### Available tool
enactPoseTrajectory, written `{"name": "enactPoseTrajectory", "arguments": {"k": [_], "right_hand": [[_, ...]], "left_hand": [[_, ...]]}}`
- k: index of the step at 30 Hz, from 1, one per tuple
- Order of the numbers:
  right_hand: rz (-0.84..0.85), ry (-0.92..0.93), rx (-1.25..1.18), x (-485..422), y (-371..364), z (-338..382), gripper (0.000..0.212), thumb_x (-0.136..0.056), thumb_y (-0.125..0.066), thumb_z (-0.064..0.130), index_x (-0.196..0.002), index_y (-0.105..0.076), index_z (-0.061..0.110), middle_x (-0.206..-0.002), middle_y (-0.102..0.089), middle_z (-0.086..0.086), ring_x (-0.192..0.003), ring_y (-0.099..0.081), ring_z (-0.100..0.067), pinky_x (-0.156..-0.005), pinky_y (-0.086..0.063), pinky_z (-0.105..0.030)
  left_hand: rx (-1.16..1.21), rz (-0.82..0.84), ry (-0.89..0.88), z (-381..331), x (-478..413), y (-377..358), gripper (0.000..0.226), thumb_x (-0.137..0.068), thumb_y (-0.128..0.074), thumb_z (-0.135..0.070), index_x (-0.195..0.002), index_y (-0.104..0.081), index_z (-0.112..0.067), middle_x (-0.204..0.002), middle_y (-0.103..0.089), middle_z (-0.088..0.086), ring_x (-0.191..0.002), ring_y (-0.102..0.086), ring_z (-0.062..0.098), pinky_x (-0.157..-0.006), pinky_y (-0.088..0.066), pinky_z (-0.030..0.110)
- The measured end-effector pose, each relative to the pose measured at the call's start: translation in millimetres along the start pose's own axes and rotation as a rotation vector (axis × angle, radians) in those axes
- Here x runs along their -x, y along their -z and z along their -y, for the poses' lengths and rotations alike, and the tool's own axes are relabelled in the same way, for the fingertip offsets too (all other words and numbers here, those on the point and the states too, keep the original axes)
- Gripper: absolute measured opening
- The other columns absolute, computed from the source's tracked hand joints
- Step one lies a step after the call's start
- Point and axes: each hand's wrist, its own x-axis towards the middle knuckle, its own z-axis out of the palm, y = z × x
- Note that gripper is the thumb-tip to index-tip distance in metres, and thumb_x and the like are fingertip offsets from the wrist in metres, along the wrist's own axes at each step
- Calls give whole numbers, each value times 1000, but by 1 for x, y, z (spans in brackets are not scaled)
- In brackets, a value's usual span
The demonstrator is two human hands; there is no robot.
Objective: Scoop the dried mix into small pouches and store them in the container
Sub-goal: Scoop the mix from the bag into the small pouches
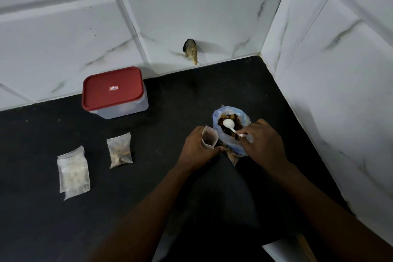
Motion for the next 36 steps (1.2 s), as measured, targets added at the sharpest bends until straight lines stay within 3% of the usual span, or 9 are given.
{"name": "enactPoseTrajectory", "arguments": {"k": [3, 8, 13, 19, 26, 32, 36], "right_hand": [[-23, 24, -53, 6, 7, -5, 13, -89, -68, 23, -97, -74, 16, -88, -72, 2, -84, -57, -8, -71, -47, -25], [-161, -49, -92, 0, 18, -6, 14, -82, -77, 9, -95, -77, 12, -85, -72, 1, -81, -54, -6, -67, -46, -24], [-70, -40, -71, -3, 4, 4, 17, -85, -74, 17, -101, -75, 14, -93, -73, -1, -88, -61, -10, -72, -51, -25], [1, 27, -71, 7, 9, 2, 11, -87, -70, 16, -97, -76, 15, -89, -72, 0, -87, -62, -14, -72, -52, -29], [-162, -133, -161, -2, 27, -3, 15, -83, -77, 5, -98, -77, 8, -89, -71, -4, -80, -61, -9, -70, -50, -24], [-43, -84, -60, 1, 13, 4, 17, -85, -75, 11, -102, -75, 15, -93, -70, -1, -85, -58, -6, -72, -47, -22], [-22, -136, -140, 1, 16, 8, 18, -83, -77, 9, -99, -77, 16, -91, -72, 2, -82, -64, -6, -73, -56, -25]], "left_hand": [[9, -3, 3, 1, 0, 2, 56, -74, -89, -30, -122, -61, -27, -116, -66, -10, -106, -65, 2, -90, -57, 27], [23, 0, 0, 3, 1, 2, 57, -74, -89, -31, -123, -60, -27, -116, -65, -12, -107, -64, 0, -90, -57, 25], [11, 1, -3, 1, 0, 1, 57, -73, -89, -29, -122, -60, -26, -117, -65, -11, -107, -64, 1, -89, -55, 23], [25, 6, 3, 2, 0, 4, 54, -75, -90, -26, -119, -61, -30, -118, -64, -11, -108, -64, 2, -91, -56, 26], [32, 20, 1, 3, 0, 3, 57, -75, -89, -28, -124, -60, -27, -121, -64, -9, -111, -64, 5, -95, -58, 34], [17, 16, 8, 3, -1, 2, 58, -75, -89, -27, -125, -59, -27, -122, -63, -11, -111, -62, 3, -94, -56, 28], [9, 20, 18, 5, -3, 3, 59, -75, -89, -29, -126, -59, -27, -123, -62, -11, -112, -62, 3, -96, -57, 31]]}}
